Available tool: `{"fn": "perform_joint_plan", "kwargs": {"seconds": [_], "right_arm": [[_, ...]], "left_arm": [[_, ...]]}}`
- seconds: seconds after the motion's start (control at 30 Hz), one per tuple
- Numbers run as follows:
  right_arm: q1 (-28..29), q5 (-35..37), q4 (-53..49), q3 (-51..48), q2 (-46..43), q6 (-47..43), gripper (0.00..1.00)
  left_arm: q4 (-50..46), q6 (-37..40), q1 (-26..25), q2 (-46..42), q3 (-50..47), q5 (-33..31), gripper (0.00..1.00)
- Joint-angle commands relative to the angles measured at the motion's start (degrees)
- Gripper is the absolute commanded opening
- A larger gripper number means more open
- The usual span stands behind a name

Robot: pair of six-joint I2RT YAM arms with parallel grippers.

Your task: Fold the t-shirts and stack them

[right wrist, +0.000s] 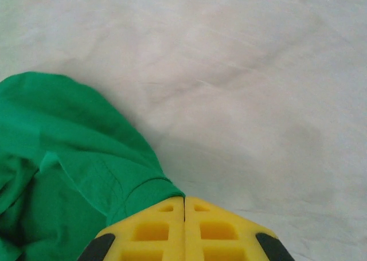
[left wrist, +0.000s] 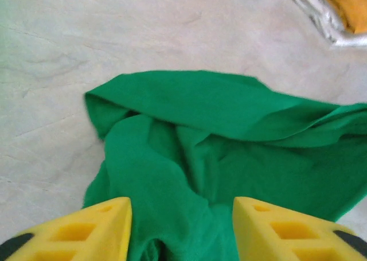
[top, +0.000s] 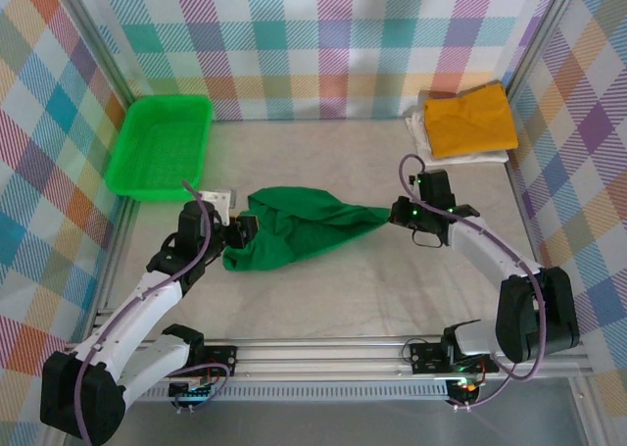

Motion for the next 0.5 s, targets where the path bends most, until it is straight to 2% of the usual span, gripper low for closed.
{"fn": "perform_joint_plan", "kwargs": {"seconds": [0.0,0.03,0.17,0.23,0.27,0.33,0.43,0.47], "right_arm": [[-2.60,3.93,-4.51,-0.92,0.94,6.18,0.00],[-4.07,3.56,-4.66,-1.31,1.16,7.16,0.00],[-7.08,5.78,-5.80,-3.45,0.67,10.35,0.00],[-7.12,6.74,-4.78,-4.16,-0.70,9.66,0.26],[-6.76,6.16,-3.31,-4.30,-1.58,8.18,0.34],[-4.30,9.28,-4.32,-1.97,-2.72,5.11,0.34],[2.69,11.81,-5.48,4.35,-1.07,-4.58,0.47],[5.79,10.87,-5.01,6.44,0.46,-8.95,0.48]], "left_arm": [[-0.19,-0.06,0.64,1.58,0.60,0.77,0.77],[-0.50,-0.14,0.60,2.50,1.05,1.30,0.80],[-1.76,-0.12,0.56,7.54,2.47,1.63,0.82],[-2.18,-0.26,0.59,10.29,3.25,0.80,0.82],[-2.27,-0.40,0.60,11.70,3.81,1.04,0.82],[-1.26,-0.72,0.51,13.97,4.37,3.51,0.84],[-1.13,-1.02,-0.37,17.11,5.21,7.23,0.86],[-1.37,-0.94,-1.22,17.40,5.23,8.07,0.87]]}}
